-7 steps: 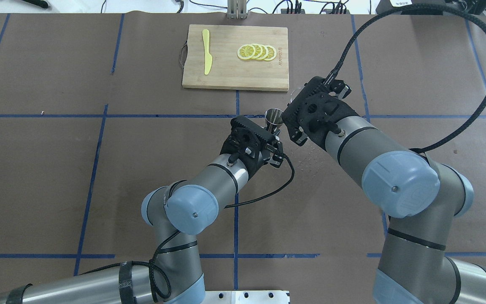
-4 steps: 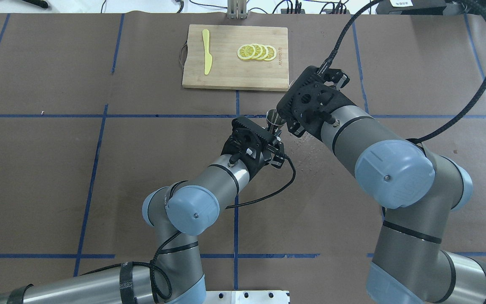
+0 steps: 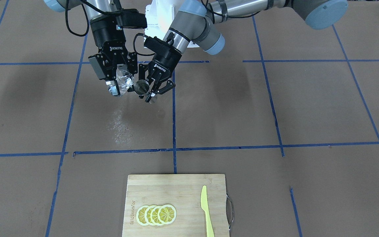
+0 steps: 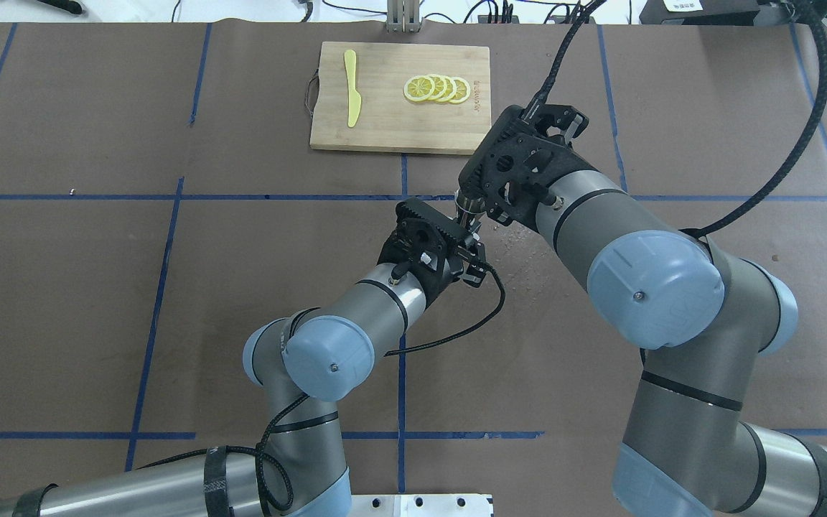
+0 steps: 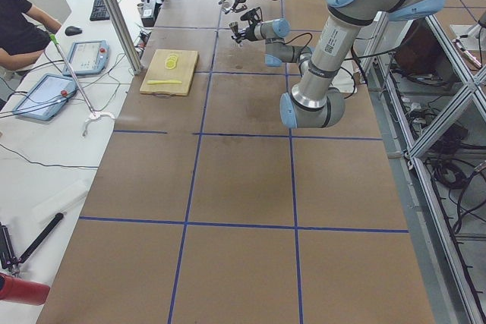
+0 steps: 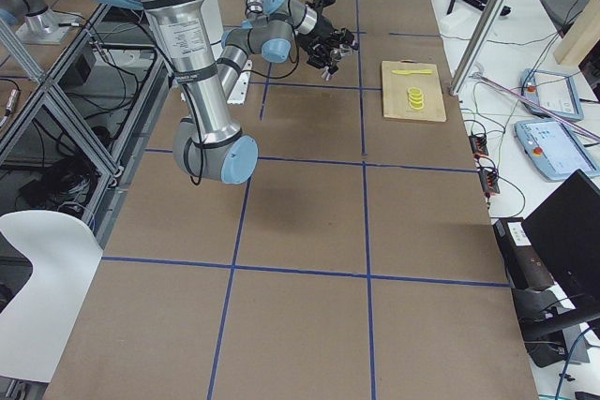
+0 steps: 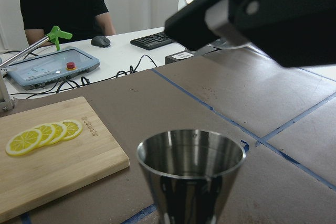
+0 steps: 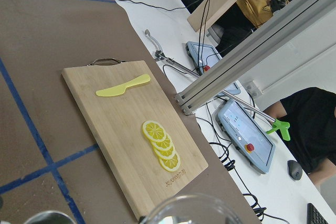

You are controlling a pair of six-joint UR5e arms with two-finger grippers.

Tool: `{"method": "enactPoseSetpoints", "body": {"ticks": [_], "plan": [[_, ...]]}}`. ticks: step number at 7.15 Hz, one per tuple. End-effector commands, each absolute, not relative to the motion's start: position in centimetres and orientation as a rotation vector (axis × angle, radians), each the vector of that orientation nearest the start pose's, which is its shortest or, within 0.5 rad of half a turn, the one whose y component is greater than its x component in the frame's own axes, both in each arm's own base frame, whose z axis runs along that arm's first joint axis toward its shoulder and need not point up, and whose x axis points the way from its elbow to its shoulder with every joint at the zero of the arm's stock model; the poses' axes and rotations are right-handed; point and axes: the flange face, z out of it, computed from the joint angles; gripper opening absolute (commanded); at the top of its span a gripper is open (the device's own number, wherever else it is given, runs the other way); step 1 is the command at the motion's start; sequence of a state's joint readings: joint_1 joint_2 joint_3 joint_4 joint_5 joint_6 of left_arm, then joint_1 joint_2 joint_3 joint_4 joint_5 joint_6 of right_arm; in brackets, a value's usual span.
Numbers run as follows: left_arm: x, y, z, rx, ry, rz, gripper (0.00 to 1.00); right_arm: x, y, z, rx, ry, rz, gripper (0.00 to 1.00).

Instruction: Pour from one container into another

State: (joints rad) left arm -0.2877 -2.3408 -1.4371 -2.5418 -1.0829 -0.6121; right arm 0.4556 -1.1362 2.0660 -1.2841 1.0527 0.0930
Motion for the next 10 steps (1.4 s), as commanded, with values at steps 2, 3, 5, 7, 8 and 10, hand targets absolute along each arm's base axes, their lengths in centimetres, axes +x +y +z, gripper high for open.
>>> {"method": "enactPoseSetpoints", "body": {"ticks": [2,3,5,7,8,10], "plan": [[61.6,-37.0,13.1,1.215,1.051,0.131,0.0,-39.4,-39.8,17.2,1.263,-0.215,-0.627,0.0],[61.6,-37.0,13.1,1.215,1.051,0.131,0.0,-39.6,-39.6,17.2,1.264,-0.21,-0.628,0.0],[61.6,-37.0,13.1,1.215,1.051,0.131,0.0,-40.7,-38.4,17.2,1.274,-0.192,-0.631,0.0],[61.6,-37.0,13.1,1.215,1.051,0.131,0.0,-41.0,-38.1,17.3,1.267,-0.134,-0.661,0.0],[61.6,-37.0,13.1,1.216,1.052,0.13,0.0,-40.9,-38.1,17.2,1.279,-0.093,-0.692,0.0],[61.6,-37.0,13.1,1.216,1.052,0.13,0.0,-41.9,-37.0,17.2,1.288,-0.077,-0.703,0.0]]}}
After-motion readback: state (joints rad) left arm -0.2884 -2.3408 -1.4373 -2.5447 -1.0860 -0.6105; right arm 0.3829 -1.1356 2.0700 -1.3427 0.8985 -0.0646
